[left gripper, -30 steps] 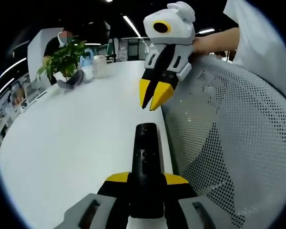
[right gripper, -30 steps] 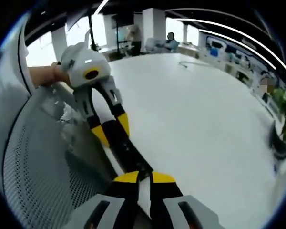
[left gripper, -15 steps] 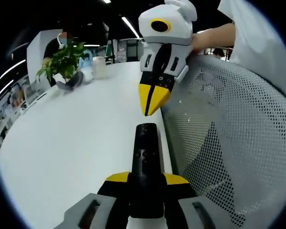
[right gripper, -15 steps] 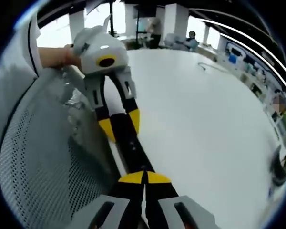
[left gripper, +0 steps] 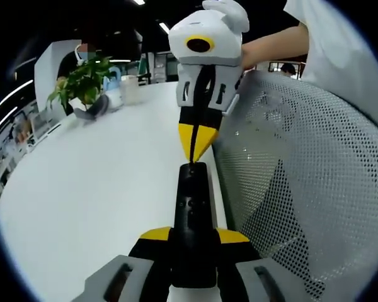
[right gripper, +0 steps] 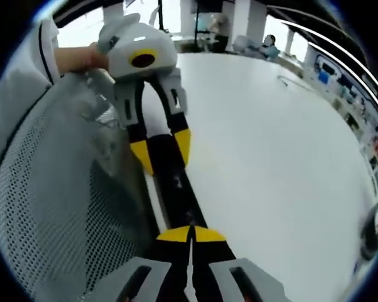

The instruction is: Press the specified remote control buttons in sequence, fully releasing each button before pressing the next.

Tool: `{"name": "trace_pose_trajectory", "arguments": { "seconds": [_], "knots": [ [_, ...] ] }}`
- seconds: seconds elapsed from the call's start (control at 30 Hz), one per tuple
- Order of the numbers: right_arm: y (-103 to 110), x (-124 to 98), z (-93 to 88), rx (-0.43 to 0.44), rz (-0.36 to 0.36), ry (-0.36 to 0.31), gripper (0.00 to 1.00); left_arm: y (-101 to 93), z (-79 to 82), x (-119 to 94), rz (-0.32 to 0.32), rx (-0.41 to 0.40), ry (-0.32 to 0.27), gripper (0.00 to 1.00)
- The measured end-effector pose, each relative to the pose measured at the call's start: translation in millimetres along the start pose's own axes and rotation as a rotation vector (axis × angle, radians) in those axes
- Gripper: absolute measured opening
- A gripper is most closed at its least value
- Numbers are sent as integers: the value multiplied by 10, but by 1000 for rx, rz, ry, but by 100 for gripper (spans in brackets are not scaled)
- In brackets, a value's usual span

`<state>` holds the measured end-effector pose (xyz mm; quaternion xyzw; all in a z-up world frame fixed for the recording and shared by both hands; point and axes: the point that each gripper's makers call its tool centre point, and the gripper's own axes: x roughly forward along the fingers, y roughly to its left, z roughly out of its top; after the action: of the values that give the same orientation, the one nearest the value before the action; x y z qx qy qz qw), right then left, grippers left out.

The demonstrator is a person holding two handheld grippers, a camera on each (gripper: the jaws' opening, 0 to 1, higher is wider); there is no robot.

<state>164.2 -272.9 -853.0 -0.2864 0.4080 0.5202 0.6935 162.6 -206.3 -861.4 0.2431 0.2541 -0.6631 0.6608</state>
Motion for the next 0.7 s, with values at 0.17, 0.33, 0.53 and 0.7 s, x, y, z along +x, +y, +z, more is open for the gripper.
{"name": "trace_pose_trajectory", "arguments": {
  "seconds": [0.17, 0.33, 0.53, 0.7],
  "knots": [
    [12, -3, -9, -21, 9, 14, 0, -2, 1, -2, 5, -6, -1, 25],
    [26, 7, -22, -73, 28, 70, 0, -30, 3, 0, 6, -8, 3, 27],
    [39, 40, 1, -168, 20, 150, 0, -7, 12, 1, 15, -14, 1, 25],
    [19, 23, -3, -46, 25, 86, 0, -15, 7, -14, 12, -15, 5, 25]
  ]
}}
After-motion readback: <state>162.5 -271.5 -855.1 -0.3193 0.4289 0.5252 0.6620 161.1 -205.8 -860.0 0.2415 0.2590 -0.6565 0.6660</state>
